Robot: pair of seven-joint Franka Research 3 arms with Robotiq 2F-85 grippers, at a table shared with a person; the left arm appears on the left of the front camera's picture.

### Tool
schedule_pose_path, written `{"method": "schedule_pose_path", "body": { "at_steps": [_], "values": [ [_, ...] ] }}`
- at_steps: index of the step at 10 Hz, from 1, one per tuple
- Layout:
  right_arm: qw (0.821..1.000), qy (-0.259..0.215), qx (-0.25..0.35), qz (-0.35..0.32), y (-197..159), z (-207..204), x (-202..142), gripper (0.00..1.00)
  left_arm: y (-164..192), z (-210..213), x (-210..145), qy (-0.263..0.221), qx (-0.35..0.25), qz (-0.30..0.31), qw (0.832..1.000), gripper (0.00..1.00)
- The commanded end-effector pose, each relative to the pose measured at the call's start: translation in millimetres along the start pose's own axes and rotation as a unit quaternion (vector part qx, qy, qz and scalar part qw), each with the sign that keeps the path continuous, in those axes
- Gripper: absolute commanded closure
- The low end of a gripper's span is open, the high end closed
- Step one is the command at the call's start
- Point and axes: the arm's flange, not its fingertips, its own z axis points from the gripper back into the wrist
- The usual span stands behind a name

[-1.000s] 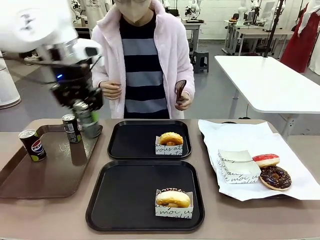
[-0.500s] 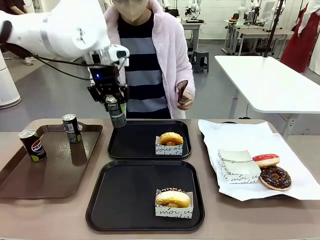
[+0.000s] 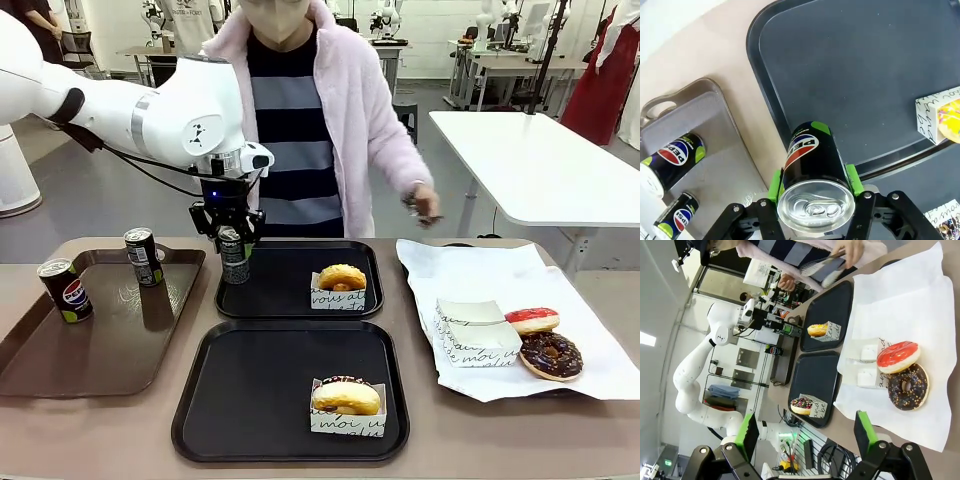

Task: Set up donuts and drinks on trays.
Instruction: Pick up one Pepsi coke and place it on the Flat Tray.

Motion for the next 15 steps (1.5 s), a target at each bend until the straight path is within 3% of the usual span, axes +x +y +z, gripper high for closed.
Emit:
{"method": "schedule_pose_path", "body": {
  "at_steps": [1, 13, 14, 15],
  "values": [
    [1.0, 0.002, 0.005, 0.001, -1, 1, 0, 0.0, -1, -1, 6, -0.003, 0.019, 0.011, 1.0, 0.42],
    [1.0, 0.002, 0.005, 0.001, -1, 1, 0, 0.0, -13, -28, 10, -0.008, 0.032, -0.005, 0.999, 0.42],
    [1.0, 0.002, 0.005, 0.001, -1, 1, 0, 0.0, -14, -24, 7, -0.007, 0.023, -0.011, 1.0, 0.0],
    [1.0, 0.002, 0.005, 0.001, -1, 1, 0, 0.0, -14, -20, 3, -0.011, 0.02, -0.014, 1.0, 0.0]
  ]
}}
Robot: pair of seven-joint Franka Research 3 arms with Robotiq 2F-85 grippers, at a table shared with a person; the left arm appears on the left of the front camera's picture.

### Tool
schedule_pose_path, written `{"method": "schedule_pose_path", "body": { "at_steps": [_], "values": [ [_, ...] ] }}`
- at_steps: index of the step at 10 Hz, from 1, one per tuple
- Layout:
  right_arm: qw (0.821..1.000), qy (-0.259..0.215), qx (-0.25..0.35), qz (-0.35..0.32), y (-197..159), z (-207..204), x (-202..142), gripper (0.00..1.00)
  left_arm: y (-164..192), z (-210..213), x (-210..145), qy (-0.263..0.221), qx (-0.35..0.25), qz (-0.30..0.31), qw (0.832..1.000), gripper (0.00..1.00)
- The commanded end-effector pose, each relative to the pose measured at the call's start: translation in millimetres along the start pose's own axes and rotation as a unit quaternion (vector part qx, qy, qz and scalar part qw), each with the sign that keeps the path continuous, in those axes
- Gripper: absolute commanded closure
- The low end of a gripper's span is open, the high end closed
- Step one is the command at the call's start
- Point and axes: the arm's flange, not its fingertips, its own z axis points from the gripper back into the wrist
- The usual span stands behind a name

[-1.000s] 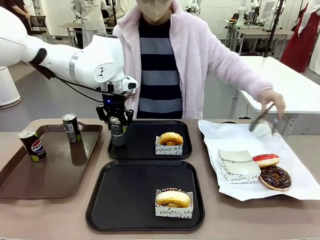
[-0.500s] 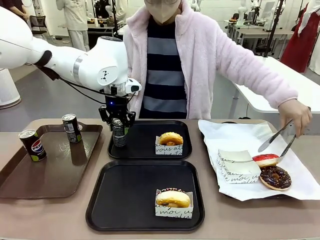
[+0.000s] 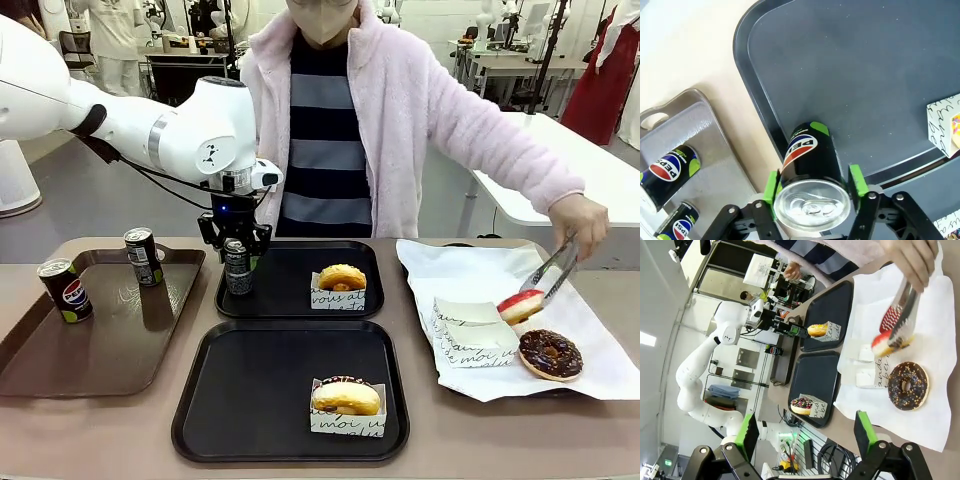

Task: Set up donuts and drinks on trays.
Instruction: Pick up one Pepsi coke and place it on the Flat Tray.

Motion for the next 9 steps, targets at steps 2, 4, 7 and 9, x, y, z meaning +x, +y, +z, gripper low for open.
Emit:
{"method": "schedule_pose_path", "body": {
  "at_steps": [2, 4, 7, 9],
  "values": [
    [1.0, 0.002, 0.005, 0.001, -1, 1, 0, 0.0, 3, 20, -12, -0.022, -0.008, 0.01, 1.0, 0.19],
    [1.0, 0.002, 0.005, 0.001, -1, 1, 0, 0.0, 10, 46, -31, -0.041, -0.018, 0.028, 0.999, 0.0],
    [1.0, 0.002, 0.005, 0.001, -1, 1, 0, 0.0, 28, 77, -75, -0.026, -0.022, 0.059, 0.998, 0.0],
    [1.0, 0.002, 0.005, 0.001, -1, 1, 0, 0.0, 52, 94, -134, 0.008, -0.001, 0.06, 0.998, 0.0]
  ]
}}
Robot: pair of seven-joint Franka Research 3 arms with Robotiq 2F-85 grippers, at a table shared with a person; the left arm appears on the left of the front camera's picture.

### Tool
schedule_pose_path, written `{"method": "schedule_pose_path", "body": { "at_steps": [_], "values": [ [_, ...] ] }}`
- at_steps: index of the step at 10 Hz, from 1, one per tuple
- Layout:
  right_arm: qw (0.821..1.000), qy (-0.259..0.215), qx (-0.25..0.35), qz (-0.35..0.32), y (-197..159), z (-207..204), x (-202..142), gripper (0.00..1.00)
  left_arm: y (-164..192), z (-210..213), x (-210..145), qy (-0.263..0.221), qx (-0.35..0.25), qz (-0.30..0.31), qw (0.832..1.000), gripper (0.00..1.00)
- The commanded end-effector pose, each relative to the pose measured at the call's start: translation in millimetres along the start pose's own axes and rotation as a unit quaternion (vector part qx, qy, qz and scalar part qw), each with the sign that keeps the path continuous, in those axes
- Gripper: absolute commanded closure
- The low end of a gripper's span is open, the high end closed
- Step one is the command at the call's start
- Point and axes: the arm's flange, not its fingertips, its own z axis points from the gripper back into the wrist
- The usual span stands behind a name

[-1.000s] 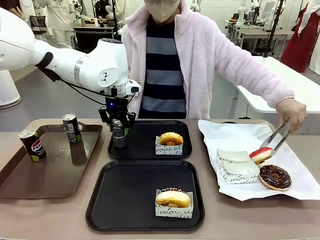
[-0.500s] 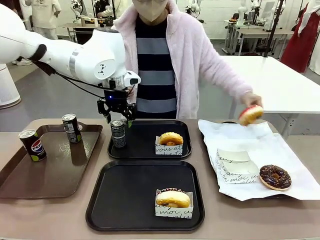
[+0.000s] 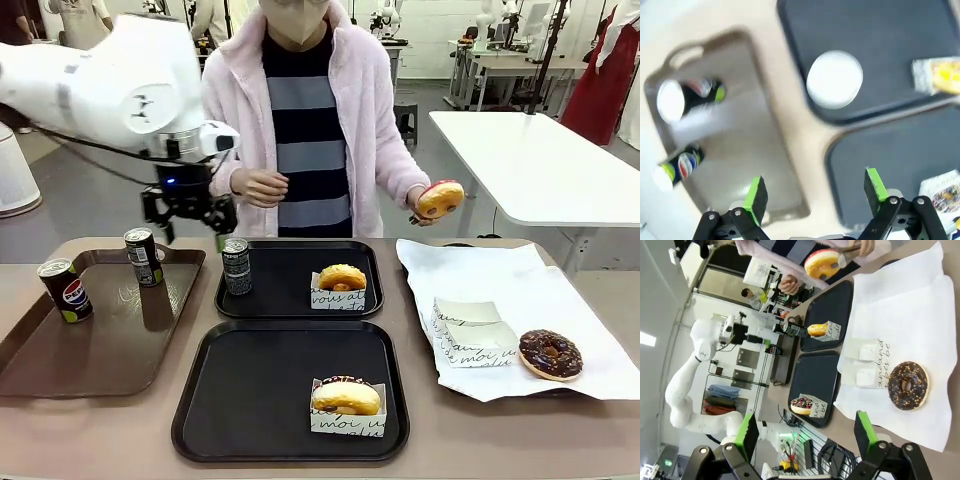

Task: Set up donuts and drinks on trays.
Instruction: Pick up one Pepsi coke and place it on the Flat Tray, then pick up one Pepsi coke from the Handle tray and place it on the Flat Tray without a Pepsi coke.

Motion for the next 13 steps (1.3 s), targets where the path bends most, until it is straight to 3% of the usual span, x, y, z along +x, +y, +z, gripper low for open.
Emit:
{"method": "schedule_pose_path", "body": {
  "at_steps": [1, 4, 7, 8, 9, 13],
  "values": [
    [1.0, 0.001, 0.005, 0.002, 0, 2, 0, 0.0, 39, 14, -63, 0.02, 0.017, -0.007, 1.0, 0.0],
    [1.0, 0.001, 0.005, 0.002, 0, 2, 0, 0.0, 103, 27, -112, 0.01, 0.005, 0.003, 1.0, 0.0],
    [1.0, 0.001, 0.005, 0.002, 0, 2, 0, 0.0, 149, 29, -118, 0.025, -0.019, 0.042, 0.999, 0.0],
    [1.0, 0.001, 0.005, 0.002, 0, 2, 0, 0.0, 154, 21, -110, 0.046, -0.017, 0.064, 0.997, 0.0],
    [1.0, 0.001, 0.005, 0.002, 0, 2, 0, 0.0, 146, 35, -122, 0.013, -0.006, 0.041, 0.999, 0.0],
    [1.0, 0.001, 0.005, 0.002, 0, 2, 0, 0.0, 146, 35, -122, 0.013, -0.006, 0.041, 0.999, 0.0]
  ]
}}
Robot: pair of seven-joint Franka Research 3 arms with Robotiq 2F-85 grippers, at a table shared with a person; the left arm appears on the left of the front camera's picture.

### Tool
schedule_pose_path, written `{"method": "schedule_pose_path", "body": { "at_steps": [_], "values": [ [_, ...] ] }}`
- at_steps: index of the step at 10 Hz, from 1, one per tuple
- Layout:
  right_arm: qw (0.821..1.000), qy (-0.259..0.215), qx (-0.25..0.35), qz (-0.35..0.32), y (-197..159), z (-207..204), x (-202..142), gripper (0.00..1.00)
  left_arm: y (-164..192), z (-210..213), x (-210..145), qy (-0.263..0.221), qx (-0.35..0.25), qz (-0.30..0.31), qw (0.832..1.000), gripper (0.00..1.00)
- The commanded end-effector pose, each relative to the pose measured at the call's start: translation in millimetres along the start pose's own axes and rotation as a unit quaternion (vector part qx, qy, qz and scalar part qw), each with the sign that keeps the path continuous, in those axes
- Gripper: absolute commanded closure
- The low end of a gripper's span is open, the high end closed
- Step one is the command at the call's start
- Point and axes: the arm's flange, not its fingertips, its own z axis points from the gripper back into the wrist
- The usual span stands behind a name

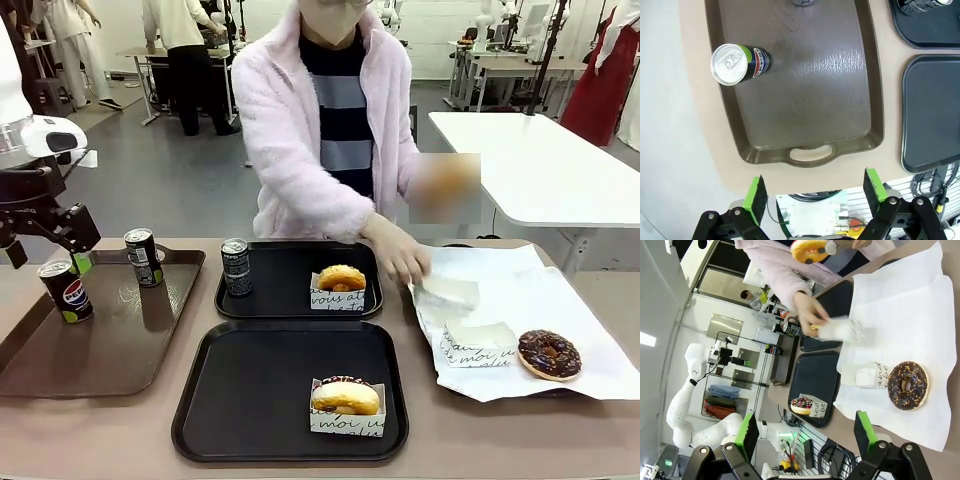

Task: Set up donuts and drinks on trays.
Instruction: Pick up one Pepsi coke from the Handle tray and place it on the Flat Tray without a Pepsi coke.

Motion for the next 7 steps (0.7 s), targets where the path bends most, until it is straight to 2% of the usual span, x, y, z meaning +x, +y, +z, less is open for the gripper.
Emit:
{"method": "schedule_pose_path", "body": {
  "at_steps": [1, 2, 3, 4, 5, 6, 7],
  "values": [
    [1.0, 0.001, 0.005, 0.002, 0, 2, 0, 0.0, 1, -1, 0, 0.001, -0.001, 0.001, 1.0, 0.0],
    [1.0, 0.001, 0.005, 0.002, 0, 2, 0, 0.0, 20, 29, 22, -0.02, -0.022, -0.02, 0.999, 0.0],
    [1.0, 0.001, 0.005, 0.002, 0, 2, 0, 0.0, 38, 37, 37, -0.039, -0.03, -0.003, 0.999, 0.0],
    [1.0, 0.001, 0.005, 0.002, 0, 2, 0, 0.0, 56, 18, 39, -0.057, -0.04, 0.018, 0.997, 0.0],
    [1.0, 0.001, 0.005, 0.002, 0, 2, 0, 0.0, 73, 12, 60, -0.058, -0.034, 0.029, 0.997, 0.0],
    [1.0, 0.001, 0.005, 0.002, 0, 2, 0, 0.0, 86, 8, 91, -0.039, -0.035, 0.014, 0.998, 0.0],
    [1.0, 0.001, 0.005, 0.002, 0, 2, 0, 0.0, 95, -18, 96, -0.038, -0.05, 0.018, 0.998, 0.0]
  ]
}}
